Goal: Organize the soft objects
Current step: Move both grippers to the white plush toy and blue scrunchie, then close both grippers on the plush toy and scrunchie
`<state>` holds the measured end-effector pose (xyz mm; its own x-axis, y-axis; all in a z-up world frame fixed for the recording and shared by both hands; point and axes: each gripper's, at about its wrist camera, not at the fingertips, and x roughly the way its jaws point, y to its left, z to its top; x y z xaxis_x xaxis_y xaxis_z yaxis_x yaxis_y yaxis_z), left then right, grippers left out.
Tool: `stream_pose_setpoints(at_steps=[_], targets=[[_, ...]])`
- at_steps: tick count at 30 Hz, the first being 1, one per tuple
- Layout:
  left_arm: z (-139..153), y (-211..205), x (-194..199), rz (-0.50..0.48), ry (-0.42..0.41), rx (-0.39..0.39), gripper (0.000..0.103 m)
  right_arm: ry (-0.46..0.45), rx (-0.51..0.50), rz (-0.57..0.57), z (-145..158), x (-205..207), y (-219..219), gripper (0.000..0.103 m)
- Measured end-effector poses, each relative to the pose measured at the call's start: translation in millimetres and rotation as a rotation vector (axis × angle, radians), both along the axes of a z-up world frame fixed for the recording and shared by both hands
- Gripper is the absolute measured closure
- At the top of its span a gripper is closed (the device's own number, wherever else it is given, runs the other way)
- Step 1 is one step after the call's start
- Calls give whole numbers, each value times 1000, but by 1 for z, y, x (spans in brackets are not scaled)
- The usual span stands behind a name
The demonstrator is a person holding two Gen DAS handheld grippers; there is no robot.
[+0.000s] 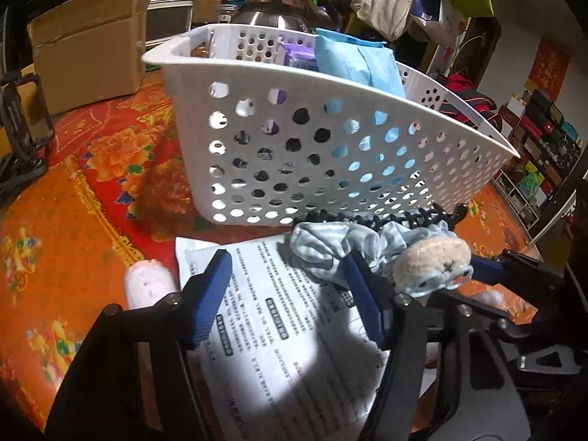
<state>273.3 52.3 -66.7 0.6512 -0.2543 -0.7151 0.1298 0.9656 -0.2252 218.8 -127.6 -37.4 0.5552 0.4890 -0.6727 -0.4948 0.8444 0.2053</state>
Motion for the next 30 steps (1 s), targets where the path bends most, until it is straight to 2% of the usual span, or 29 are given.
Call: stream_pose_setpoints(at_steps=[5,6,9,11,17,21,23,27,30], targets=[[2,-9,6,-35,-1,7,52,5,-17,22,-1,2,8,60],[2,-12,8,-42,5,7,54,11,-17,28,-1,3,9,65],[2,-15,12,-45,20,1,55,22,-27,41,-2,5,11,78],[3,-13,12,-41,19,-7,55,33,-40,43,-5,6,12,83],[2,-16,3,-42,-2,34,55,27,-44,43,-6,6,11,87],[0,-17,4,-71,5,-3,73,37,-39,52,-6,6,10,87],[-1,-17,5,-82,12,-14,75,43,-31,56,-6,6,8,87],[-2,-17,7,-112,21,-47,87,49,-26,61,-5,8,6,87],[-1,-23,5,-125,5,-22,91,56,-14,62,-5,9,5,87]])
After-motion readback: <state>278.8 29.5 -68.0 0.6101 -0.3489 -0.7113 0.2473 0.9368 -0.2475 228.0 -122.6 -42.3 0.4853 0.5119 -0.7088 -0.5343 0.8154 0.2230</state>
